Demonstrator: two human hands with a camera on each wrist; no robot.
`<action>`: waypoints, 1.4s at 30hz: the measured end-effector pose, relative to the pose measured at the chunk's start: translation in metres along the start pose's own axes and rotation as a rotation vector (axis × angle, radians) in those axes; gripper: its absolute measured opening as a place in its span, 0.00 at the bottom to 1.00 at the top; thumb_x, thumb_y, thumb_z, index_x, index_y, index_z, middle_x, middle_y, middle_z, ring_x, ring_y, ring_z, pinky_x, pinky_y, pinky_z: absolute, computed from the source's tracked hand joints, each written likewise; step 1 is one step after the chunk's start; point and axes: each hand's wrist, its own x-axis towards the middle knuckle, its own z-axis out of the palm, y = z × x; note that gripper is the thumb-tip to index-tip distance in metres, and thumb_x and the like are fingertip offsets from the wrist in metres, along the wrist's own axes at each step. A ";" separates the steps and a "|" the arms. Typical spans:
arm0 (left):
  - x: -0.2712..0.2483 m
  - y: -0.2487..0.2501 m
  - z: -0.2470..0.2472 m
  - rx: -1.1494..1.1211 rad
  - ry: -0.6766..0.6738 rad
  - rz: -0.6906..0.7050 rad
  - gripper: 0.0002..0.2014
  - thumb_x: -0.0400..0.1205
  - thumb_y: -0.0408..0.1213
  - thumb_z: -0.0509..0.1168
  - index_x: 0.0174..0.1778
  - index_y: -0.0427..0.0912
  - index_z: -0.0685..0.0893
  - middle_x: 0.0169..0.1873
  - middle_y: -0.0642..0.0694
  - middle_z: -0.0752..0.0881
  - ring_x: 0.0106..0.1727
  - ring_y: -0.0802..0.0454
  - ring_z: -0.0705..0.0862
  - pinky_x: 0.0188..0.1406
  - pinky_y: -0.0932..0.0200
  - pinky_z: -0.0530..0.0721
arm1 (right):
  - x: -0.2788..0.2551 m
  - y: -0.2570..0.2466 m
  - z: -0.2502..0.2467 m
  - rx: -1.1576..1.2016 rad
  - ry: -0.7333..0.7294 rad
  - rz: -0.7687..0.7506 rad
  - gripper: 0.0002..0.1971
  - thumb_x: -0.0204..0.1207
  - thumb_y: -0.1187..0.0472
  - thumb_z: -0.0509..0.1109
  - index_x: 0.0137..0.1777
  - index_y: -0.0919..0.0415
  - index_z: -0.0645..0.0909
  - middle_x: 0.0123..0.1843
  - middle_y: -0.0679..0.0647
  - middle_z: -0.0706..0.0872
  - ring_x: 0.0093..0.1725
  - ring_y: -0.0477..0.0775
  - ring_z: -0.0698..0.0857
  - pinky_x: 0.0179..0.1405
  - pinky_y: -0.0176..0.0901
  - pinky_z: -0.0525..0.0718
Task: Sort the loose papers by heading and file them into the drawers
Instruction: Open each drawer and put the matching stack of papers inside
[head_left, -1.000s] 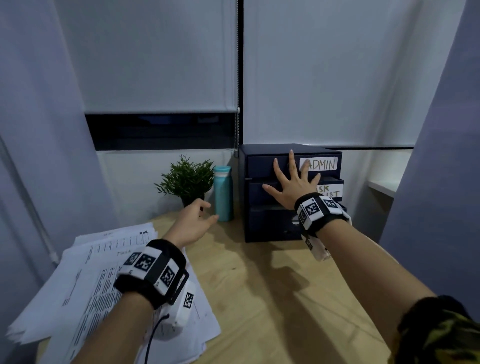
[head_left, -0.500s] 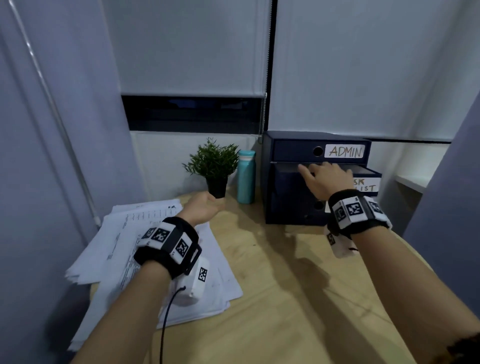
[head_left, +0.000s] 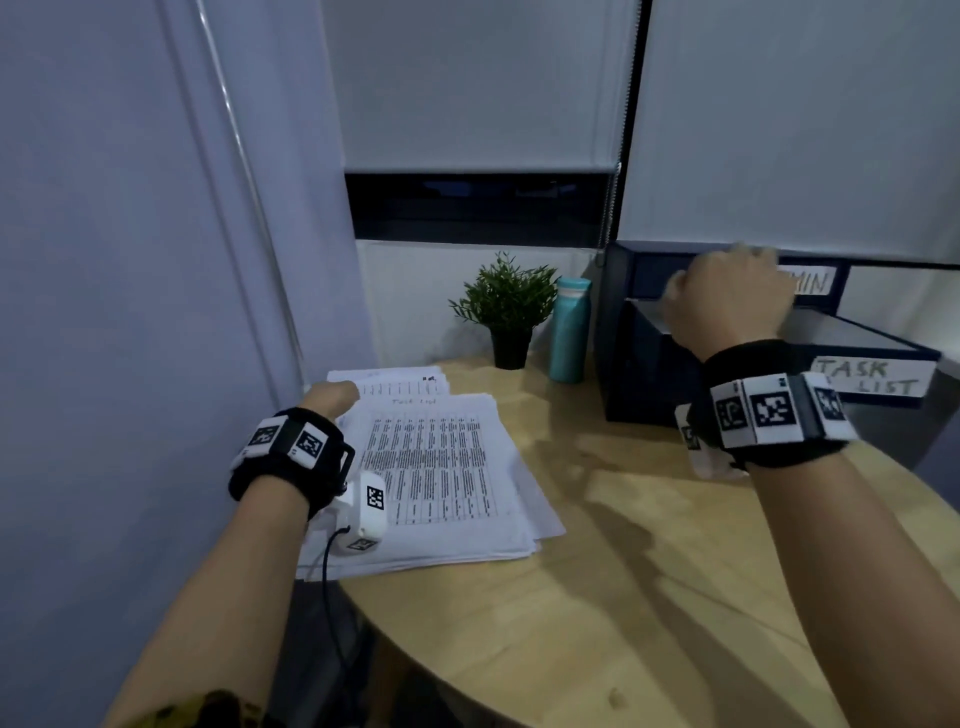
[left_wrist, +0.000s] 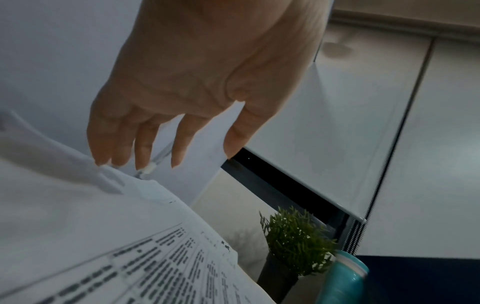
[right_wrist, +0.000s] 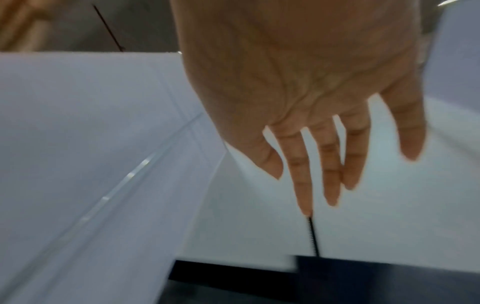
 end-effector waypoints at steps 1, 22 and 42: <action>0.001 -0.004 -0.003 -0.010 -0.010 -0.007 0.22 0.86 0.33 0.58 0.75 0.27 0.68 0.70 0.35 0.74 0.69 0.37 0.75 0.63 0.51 0.74 | -0.007 -0.020 0.003 0.082 0.015 -0.086 0.20 0.81 0.55 0.57 0.54 0.71 0.83 0.57 0.69 0.82 0.62 0.70 0.77 0.54 0.57 0.77; 0.043 -0.035 -0.005 0.105 -0.339 0.108 0.30 0.70 0.42 0.79 0.67 0.36 0.81 0.63 0.39 0.84 0.62 0.38 0.83 0.67 0.42 0.79 | -0.060 -0.087 0.154 0.622 -1.349 0.119 0.16 0.65 0.55 0.82 0.44 0.66 0.84 0.36 0.60 0.89 0.37 0.60 0.86 0.44 0.50 0.84; -0.102 0.074 -0.006 -0.672 -0.076 0.734 0.42 0.62 0.57 0.80 0.64 0.36 0.73 0.58 0.49 0.84 0.63 0.51 0.82 0.71 0.47 0.75 | -0.011 -0.049 0.024 1.577 -0.454 -0.127 0.21 0.77 0.58 0.73 0.69 0.63 0.79 0.61 0.58 0.88 0.60 0.55 0.87 0.57 0.46 0.86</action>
